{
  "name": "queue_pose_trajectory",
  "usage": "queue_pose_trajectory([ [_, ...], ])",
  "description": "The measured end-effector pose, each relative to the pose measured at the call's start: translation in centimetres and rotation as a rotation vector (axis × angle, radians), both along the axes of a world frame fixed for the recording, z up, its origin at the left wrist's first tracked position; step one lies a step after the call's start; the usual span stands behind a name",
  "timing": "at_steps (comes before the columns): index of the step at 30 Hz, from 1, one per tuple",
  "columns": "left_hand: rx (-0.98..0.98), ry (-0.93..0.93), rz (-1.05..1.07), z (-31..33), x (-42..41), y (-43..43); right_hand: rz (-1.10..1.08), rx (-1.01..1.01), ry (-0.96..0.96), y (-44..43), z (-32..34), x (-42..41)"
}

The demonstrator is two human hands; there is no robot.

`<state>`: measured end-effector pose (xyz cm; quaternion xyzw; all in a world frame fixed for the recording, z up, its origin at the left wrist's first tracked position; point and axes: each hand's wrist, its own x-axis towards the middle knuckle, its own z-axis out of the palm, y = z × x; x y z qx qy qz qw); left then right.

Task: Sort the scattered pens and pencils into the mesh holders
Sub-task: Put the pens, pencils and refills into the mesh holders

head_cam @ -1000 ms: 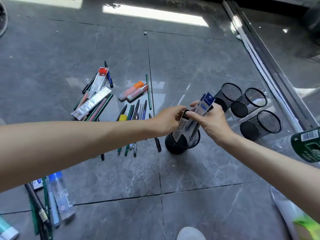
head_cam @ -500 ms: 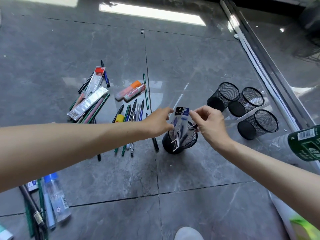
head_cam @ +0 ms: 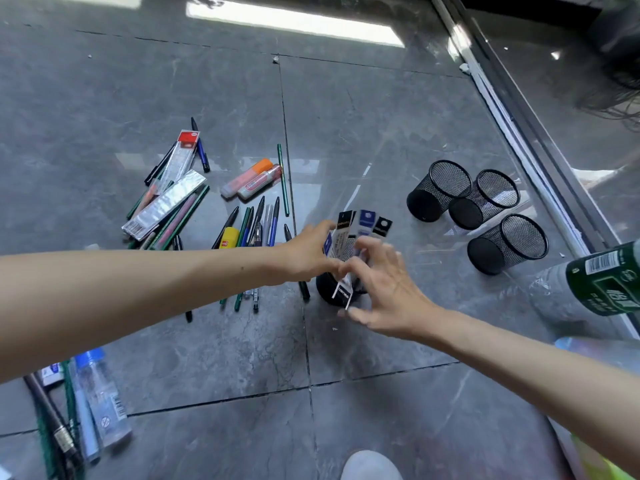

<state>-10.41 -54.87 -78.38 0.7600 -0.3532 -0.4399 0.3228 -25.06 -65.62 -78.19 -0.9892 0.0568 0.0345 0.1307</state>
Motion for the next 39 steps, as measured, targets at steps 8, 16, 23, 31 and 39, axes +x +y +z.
queue_pose_trajectory([
  [8, 0.043, 0.07, 0.011, -0.2, 0.7, 0.2, -0.212, 0.3, -0.331, -0.1, 1.0, 1.8],
  [16, 0.054, 0.151, -0.009, -0.4, 0.7, 0.0, -0.405, 0.409, -0.348, -2.4, 3.6, 4.9],
  [23, 0.056, 0.238, 0.043, -0.5, 0.1, -0.5, -0.398, 0.2, -0.318, -2.9, 2.5, 5.3],
  [31, 0.011, 0.084, 0.285, -1.2, 1.7, -2.7, -0.642, 0.283, -0.305, -5.9, 0.5, 4.7],
  [39, -0.153, 0.238, 0.6, -2.3, 2.2, -6.4, -0.75, 0.099, -0.02, -11.7, -0.1, 4.4],
])
